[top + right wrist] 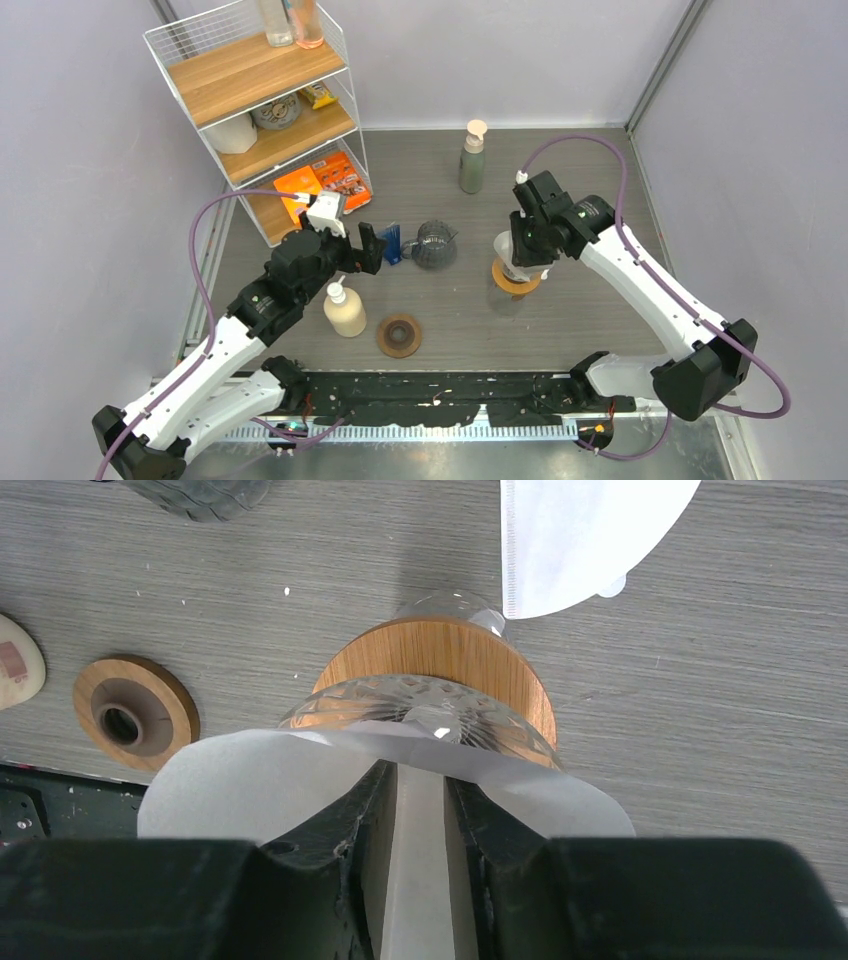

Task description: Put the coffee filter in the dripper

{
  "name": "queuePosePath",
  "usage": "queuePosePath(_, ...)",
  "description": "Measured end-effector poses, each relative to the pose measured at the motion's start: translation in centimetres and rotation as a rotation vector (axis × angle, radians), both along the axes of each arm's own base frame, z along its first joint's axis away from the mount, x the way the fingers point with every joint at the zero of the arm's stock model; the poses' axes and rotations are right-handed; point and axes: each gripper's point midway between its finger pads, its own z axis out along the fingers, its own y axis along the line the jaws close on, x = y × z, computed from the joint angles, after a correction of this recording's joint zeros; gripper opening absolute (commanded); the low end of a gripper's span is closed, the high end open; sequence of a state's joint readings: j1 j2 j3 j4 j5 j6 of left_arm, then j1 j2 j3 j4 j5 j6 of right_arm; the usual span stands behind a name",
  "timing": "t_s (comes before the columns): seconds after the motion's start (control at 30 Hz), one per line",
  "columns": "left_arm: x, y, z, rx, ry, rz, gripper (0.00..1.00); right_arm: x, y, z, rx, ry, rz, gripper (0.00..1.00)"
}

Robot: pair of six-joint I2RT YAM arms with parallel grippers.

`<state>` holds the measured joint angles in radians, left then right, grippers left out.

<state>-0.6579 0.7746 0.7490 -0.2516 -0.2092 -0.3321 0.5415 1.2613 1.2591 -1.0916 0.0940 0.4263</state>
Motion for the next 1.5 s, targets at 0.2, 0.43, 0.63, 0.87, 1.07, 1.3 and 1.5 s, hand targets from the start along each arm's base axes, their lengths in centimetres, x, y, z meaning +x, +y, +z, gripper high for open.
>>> queuePosePath(0.2, 0.0, 0.0, 0.0, 0.000, 0.000, 0.000, 1.00, -0.1, 0.0, -0.5, -0.003, 0.009, 0.002, 0.29)
queuePosePath(0.43, 0.0, 0.0, 0.0, 0.001, 0.000, 0.001, 1.00, 0.1, 0.2, -1.4, -0.011, 0.029, 0.004, 0.27)
queuePosePath(0.63, 0.1, 0.0, -0.2, 0.005, 0.004, 0.004, 0.99, 0.1, 0.4, -2.3, -0.018, 0.056, 0.008, 0.26)
queuePosePath(0.87, 0.2, 0.0, -0.3, 0.009, 0.008, 0.007, 0.99, 0.1, 0.5, -2.7, -0.016, 0.060, 0.010, 0.26)
queuePosePath(1.07, 0.2, 0.0, -0.3, 0.010, 0.008, 0.007, 1.00, 0.0, 0.5, -3.3, -0.013, 0.068, 0.011, 0.27)
queuePosePath(1.3, 0.2, 0.0, -0.3, 0.010, 0.008, 0.008, 1.00, 0.0, 0.6, -3.4, -0.002, 0.055, 0.005, 0.30)
queuePosePath(1.5, 0.2, 0.0, -0.3, 0.010, 0.008, 0.008, 1.00, 0.0, 0.5, -3.2, 0.001, 0.049, 0.004, 0.34)
